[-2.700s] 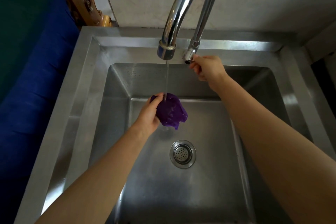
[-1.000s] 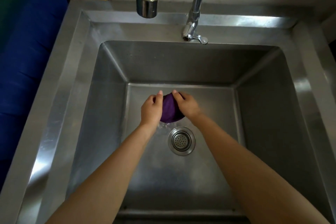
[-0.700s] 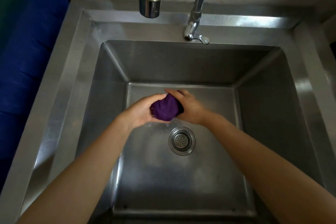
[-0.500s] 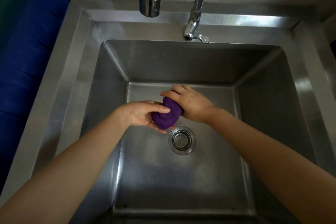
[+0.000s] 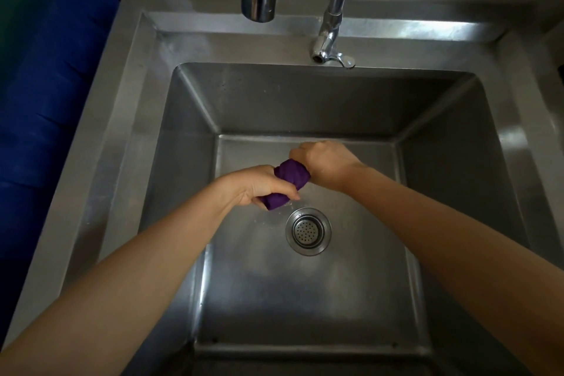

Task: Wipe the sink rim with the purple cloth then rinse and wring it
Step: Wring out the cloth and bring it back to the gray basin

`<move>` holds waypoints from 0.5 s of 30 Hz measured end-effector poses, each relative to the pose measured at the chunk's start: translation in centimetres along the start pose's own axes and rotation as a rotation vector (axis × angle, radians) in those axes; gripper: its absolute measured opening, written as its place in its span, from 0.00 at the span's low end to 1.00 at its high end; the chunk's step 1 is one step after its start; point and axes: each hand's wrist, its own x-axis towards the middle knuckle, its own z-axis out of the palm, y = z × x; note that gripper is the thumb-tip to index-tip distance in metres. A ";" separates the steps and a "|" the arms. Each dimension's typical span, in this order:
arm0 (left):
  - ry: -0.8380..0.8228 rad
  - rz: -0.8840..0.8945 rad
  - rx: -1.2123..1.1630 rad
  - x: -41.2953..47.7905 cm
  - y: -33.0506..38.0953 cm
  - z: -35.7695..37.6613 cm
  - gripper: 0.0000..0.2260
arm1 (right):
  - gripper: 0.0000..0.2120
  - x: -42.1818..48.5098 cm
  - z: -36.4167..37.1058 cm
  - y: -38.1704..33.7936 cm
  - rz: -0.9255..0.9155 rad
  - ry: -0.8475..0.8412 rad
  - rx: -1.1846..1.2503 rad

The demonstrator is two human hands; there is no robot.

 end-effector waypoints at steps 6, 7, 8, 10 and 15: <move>0.156 0.091 0.181 -0.3 0.2 0.3 0.08 | 0.10 -0.3 -0.2 -0.2 0.021 -0.066 -0.006; 0.169 0.108 0.200 -0.4 0.1 0.4 0.09 | 0.11 -0.4 -0.2 -0.3 0.016 -0.072 -0.012; 0.187 0.128 0.219 -0.5 0.0 0.5 0.09 | 0.11 -0.5 -0.2 -0.4 0.017 -0.079 -0.009; 0.232 0.172 0.260 -0.5 -0.2 0.5 0.11 | 0.10 -0.5 -0.3 -0.6 0.028 -0.085 0.019; 0.322 0.257 0.295 -0.2 -0.2 0.4 0.13 | 0.09 -0.4 -0.1 -0.5 0.080 -0.026 0.143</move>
